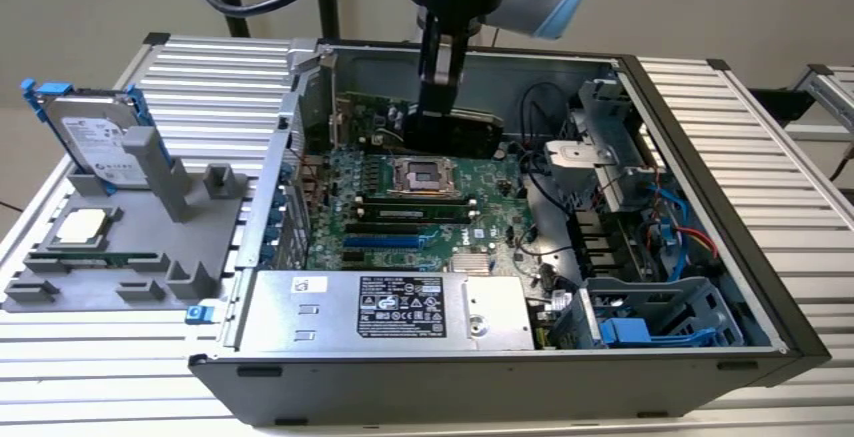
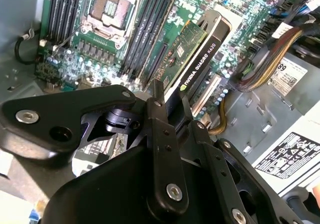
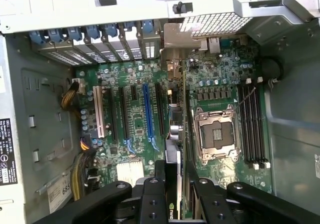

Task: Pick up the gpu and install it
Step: 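Insert the gpu into the slot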

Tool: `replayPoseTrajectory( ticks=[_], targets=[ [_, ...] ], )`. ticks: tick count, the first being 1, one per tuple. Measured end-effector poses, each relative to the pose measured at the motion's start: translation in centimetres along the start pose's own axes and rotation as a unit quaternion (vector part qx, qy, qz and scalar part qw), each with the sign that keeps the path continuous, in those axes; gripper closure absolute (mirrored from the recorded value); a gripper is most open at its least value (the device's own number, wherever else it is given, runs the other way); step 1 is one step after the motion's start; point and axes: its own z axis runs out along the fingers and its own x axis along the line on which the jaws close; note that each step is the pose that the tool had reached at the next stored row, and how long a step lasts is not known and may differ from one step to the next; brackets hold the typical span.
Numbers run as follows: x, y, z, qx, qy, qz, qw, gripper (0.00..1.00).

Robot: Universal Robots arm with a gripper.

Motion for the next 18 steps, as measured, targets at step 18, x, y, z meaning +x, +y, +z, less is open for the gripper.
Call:
replayPoseTrajectory(
  ticks=[18],
  targets=[
    [0.05,-0.05,1.13,0.0000,0.0006,-0.005,1.0000,1.00]
  ],
)
